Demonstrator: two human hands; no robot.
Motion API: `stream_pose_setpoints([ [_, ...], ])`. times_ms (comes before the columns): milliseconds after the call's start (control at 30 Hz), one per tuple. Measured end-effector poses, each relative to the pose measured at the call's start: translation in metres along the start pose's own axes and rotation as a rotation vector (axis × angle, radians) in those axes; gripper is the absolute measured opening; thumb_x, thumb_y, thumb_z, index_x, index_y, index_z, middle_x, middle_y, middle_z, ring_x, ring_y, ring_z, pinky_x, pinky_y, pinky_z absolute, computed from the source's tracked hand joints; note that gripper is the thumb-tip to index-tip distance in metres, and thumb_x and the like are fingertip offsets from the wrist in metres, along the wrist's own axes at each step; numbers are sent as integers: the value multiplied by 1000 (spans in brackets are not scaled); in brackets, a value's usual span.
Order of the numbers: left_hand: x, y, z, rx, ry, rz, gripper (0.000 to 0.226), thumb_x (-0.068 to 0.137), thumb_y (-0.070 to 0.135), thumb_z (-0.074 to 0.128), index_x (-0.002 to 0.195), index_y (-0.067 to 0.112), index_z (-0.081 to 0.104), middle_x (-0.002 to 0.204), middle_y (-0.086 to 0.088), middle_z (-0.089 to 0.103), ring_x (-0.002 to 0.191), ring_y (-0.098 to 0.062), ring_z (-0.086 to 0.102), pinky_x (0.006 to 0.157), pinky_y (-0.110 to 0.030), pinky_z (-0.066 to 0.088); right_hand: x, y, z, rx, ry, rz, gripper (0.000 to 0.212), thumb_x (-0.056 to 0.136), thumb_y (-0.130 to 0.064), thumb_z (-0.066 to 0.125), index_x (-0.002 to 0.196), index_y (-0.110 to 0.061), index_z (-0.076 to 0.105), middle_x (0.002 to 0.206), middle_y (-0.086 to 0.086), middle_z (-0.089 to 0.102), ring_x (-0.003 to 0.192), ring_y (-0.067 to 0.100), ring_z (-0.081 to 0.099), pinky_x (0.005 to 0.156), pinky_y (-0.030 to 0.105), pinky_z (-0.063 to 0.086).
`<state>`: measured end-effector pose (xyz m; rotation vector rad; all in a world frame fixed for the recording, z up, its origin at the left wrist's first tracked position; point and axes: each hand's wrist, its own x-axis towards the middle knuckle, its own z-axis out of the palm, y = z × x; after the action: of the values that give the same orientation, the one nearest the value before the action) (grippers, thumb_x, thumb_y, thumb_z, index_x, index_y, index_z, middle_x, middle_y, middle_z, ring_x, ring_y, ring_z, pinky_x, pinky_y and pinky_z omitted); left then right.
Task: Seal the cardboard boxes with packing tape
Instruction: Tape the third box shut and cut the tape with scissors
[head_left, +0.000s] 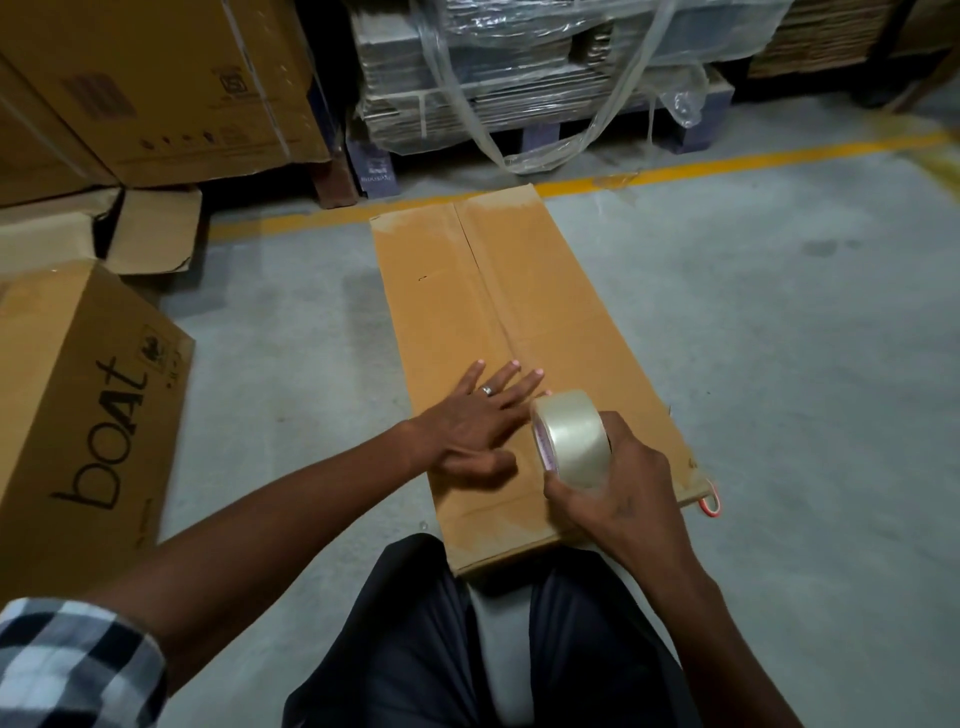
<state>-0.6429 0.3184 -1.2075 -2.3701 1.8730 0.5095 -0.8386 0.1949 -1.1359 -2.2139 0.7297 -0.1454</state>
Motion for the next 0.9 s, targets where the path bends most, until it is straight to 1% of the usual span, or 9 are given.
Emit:
stream_pose_setpoints([
  [67, -5, 9, 8, 0, 28, 20, 96, 82, 64, 25, 165, 21, 7, 171, -5, -15, 158, -28, -14, 124, -59, -10, -7, 8, 7, 82, 15, -8, 51, 73, -37, 83, 112, -25, 52, 87, -2, 66, 77, 18, 66, 64, 36, 56],
  [167, -6, 11, 9, -9, 57, 7, 98, 81, 67, 26, 165, 19, 9, 171, -4, -14, 158, -25, -12, 125, -58, -7, -16, 15, 13, 134, 47, -34, 47, 74, -35, 83, 109, -25, 52, 84, -4, 65, 75, 15, 65, 58, 25, 52],
  [300, -6, 10, 8, -33, 43, -18, 99, 82, 71, 26, 164, 26, -6, 171, -1, -16, 158, -22, -15, 126, -56, -8, -29, 13, 1, 71, 63, -7, 47, 70, -41, 81, 109, -31, 57, 84, -9, 64, 73, 9, 64, 59, 26, 53],
  [467, -7, 11, 7, -107, 82, -22, 97, 82, 68, 27, 164, 28, -7, 171, 1, -15, 158, -20, -13, 125, -58, -5, -59, 17, -25, 21, -12, -14, 49, 69, -52, 80, 109, -35, 57, 89, -13, 65, 79, 3, 62, 59, 15, 46],
  [600, -9, 16, 9, -77, 92, -24, 106, 82, 79, 31, 162, 28, -15, 170, 0, -22, 157, -24, -19, 122, -65, -5, -69, 25, -26, -151, -157, 79, 61, 57, -71, 61, 103, -31, 55, 88, -8, 64, 81, 14, 63, 67, 31, 55],
  [667, -14, 31, 6, -116, 76, -22, 121, 75, 93, 35, 161, 29, -19, 168, -3, -27, 154, -29, -26, 120, -67, -14, -69, 25, -24, -178, -137, 88, 66, 57, -73, 56, 105, -29, 56, 89, -6, 64, 84, 17, 63, 71, 36, 56],
  [767, -22, 67, 17, -57, 111, 38, 144, 61, 100, 49, 162, 21, -18, 167, -10, -29, 154, -32, -28, 117, -65, -22, -66, 24, -23, -181, -72, 73, 60, 62, -69, 60, 104, -26, 58, 90, -3, 65, 86, 22, 63, 74, 39, 55],
  [833, -23, 85, 32, -2, 166, -10, 142, 63, 91, 59, 163, 18, -12, 170, -9, -22, 156, -31, -22, 119, -69, -13, -61, 23, -22, -201, -68, 73, 59, 65, -71, 59, 101, -24, 58, 89, -2, 66, 85, 23, 63, 73, 38, 55],
  [900, -21, 90, 41, -20, 216, -73, 129, 71, 73, 64, 164, 20, -6, 172, -6, -15, 157, -28, -17, 120, -68, -3, -57, 23, -21, -217, -52, 69, 57, 68, -74, 57, 97, -26, 58, 89, -3, 66, 85, 23, 64, 74, 38, 55],
])
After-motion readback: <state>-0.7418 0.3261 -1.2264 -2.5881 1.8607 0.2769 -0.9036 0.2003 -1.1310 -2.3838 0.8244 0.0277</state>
